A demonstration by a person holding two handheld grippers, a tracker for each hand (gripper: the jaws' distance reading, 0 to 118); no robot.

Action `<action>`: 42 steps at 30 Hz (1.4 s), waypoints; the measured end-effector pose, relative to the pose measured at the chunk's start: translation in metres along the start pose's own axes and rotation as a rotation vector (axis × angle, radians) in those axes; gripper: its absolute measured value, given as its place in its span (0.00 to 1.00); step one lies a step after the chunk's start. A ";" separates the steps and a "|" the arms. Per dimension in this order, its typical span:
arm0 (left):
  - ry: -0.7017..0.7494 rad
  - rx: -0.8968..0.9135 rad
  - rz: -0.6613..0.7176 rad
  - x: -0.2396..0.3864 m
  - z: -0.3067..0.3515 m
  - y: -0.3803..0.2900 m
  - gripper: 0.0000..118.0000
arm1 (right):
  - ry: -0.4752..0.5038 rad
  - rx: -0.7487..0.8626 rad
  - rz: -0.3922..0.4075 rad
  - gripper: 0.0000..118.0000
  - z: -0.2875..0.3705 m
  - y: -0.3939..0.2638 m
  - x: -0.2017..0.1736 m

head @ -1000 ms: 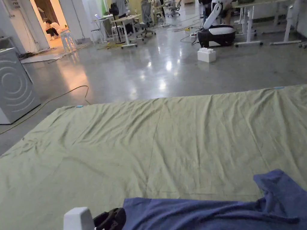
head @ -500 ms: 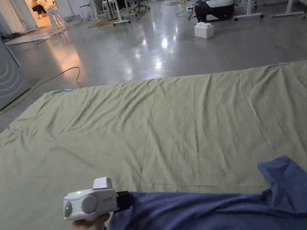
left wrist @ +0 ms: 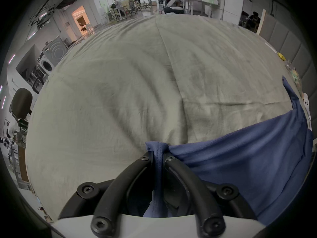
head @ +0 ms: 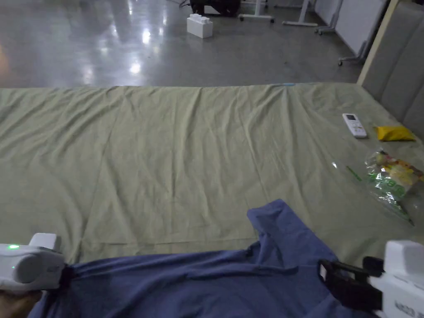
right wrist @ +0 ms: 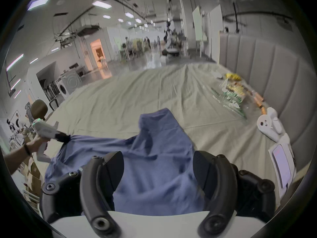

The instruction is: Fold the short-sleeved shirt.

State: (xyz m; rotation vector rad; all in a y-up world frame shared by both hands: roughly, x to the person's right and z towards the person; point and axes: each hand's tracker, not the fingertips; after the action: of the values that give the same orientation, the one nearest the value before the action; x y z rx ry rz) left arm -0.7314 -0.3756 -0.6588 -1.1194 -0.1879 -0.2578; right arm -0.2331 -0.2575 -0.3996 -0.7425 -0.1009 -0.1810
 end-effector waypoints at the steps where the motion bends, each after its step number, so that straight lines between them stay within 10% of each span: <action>1: -0.002 0.001 0.002 -0.001 0.000 -0.001 0.09 | 0.001 -0.024 -0.014 0.71 -0.022 0.015 0.011; 11: 0.017 -0.051 -0.003 0.009 0.009 0.008 0.09 | -0.142 -0.451 -0.038 0.68 -0.188 0.026 0.059; 15: 0.042 -0.053 -0.030 0.013 0.009 0.008 0.09 | -0.127 -0.363 0.100 0.01 -0.169 0.031 0.033; 22: -0.102 0.129 0.063 -0.011 0.074 -0.009 0.08 | -0.005 -0.197 -0.082 0.01 -0.110 0.032 0.039; 33: -0.205 0.273 0.125 -0.061 0.212 -0.198 0.08 | 0.025 -0.005 -0.090 0.01 0.117 -0.075 0.022; 40: -0.224 0.162 0.166 -0.055 0.175 -0.253 0.08 | -0.039 -0.104 -0.202 0.01 0.103 -0.157 0.024; 42: -0.212 0.150 0.158 -0.050 0.165 -0.254 0.22 | -0.043 -0.117 -0.198 0.03 0.092 -0.161 0.023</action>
State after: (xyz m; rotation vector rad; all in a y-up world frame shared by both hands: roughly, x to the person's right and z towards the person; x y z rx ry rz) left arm -0.8582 -0.3256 -0.3839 -1.0056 -0.3007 0.0166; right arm -0.2451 -0.3140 -0.2215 -0.8534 -0.2066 -0.3624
